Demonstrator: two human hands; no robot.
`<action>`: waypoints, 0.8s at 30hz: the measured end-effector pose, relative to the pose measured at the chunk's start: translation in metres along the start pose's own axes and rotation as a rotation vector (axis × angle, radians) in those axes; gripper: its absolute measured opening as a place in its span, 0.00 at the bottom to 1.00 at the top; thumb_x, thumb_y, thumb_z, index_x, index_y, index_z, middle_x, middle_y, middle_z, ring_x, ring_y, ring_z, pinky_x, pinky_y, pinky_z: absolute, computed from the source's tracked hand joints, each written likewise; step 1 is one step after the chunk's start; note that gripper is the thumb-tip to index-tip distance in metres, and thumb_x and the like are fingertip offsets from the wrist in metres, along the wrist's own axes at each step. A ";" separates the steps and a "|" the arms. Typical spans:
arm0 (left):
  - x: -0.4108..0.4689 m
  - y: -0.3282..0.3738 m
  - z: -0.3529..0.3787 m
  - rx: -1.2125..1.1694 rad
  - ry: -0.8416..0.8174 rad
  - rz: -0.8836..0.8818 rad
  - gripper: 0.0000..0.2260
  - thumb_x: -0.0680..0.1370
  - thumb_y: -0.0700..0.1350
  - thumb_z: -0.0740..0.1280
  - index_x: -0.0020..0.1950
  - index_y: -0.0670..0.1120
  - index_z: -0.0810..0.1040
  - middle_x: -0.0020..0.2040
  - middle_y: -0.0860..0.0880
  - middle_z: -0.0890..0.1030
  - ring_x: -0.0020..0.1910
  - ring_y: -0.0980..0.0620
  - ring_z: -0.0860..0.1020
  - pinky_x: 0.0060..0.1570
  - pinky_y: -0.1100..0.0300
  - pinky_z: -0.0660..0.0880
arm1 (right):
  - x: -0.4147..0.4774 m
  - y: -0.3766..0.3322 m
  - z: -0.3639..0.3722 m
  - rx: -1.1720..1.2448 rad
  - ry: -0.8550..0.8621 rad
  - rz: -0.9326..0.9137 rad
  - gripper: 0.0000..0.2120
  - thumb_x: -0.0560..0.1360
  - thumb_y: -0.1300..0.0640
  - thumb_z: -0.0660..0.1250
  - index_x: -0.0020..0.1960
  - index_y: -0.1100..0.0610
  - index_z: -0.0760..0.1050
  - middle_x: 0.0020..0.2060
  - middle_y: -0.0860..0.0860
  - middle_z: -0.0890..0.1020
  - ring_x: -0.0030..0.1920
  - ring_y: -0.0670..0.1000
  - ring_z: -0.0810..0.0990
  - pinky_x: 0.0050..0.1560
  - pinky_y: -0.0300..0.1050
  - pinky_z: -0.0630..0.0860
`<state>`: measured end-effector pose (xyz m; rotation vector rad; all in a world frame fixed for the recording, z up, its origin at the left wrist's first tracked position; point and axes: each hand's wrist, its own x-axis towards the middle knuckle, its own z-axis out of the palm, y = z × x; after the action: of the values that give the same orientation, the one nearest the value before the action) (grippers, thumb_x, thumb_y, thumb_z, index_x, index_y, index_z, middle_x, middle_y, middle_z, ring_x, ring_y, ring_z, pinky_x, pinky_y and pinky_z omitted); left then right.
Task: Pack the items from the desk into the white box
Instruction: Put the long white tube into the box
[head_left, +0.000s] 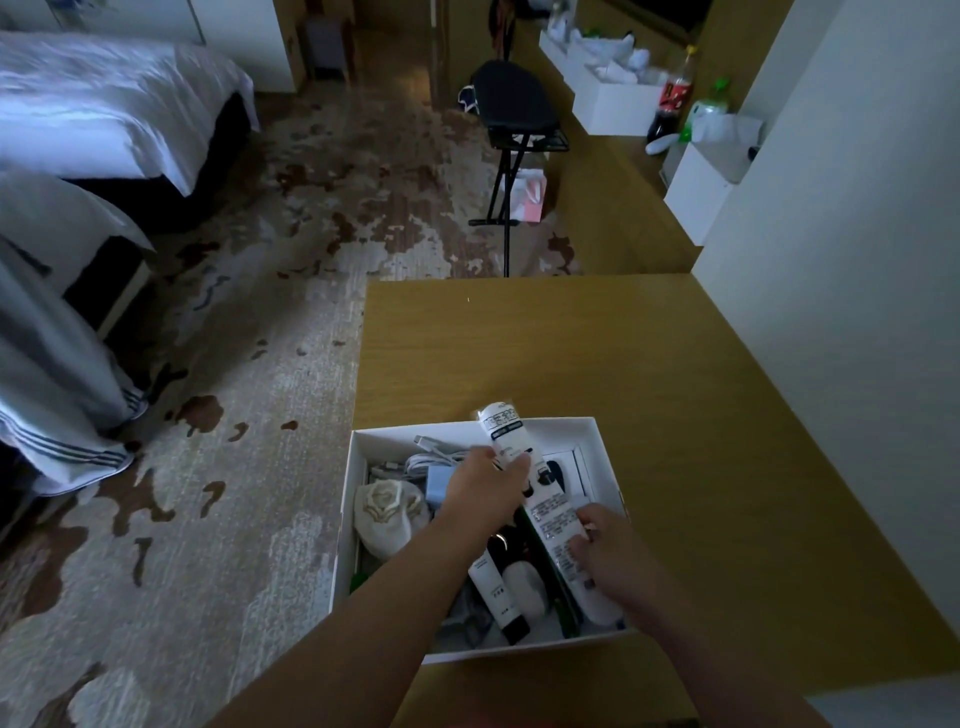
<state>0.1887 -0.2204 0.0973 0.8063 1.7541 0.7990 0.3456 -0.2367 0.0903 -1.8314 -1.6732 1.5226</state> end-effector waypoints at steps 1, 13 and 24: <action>0.003 0.001 -0.001 -0.046 0.056 -0.021 0.11 0.74 0.53 0.66 0.52 0.50 0.74 0.42 0.50 0.82 0.38 0.53 0.81 0.39 0.55 0.81 | 0.002 0.000 -0.002 -0.033 -0.005 -0.017 0.08 0.78 0.64 0.57 0.52 0.55 0.72 0.47 0.50 0.79 0.43 0.48 0.78 0.37 0.40 0.73; -0.005 -0.006 -0.076 -0.072 0.358 0.157 0.16 0.73 0.49 0.70 0.56 0.62 0.69 0.35 0.53 0.82 0.30 0.56 0.82 0.27 0.58 0.80 | 0.040 -0.047 -0.023 -0.383 -0.113 -0.313 0.07 0.72 0.51 0.62 0.49 0.45 0.69 0.34 0.46 0.77 0.27 0.40 0.75 0.28 0.37 0.69; 0.006 -0.032 -0.085 0.522 0.296 -0.070 0.20 0.72 0.55 0.67 0.59 0.46 0.73 0.48 0.48 0.81 0.46 0.49 0.79 0.40 0.60 0.74 | 0.073 -0.041 -0.016 -0.902 0.030 -0.664 0.24 0.72 0.50 0.67 0.66 0.51 0.70 0.52 0.50 0.72 0.55 0.51 0.68 0.49 0.43 0.64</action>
<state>0.1014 -0.2455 0.0913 0.9948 2.2912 0.4257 0.3195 -0.1555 0.0895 -1.2753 -2.8278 0.4737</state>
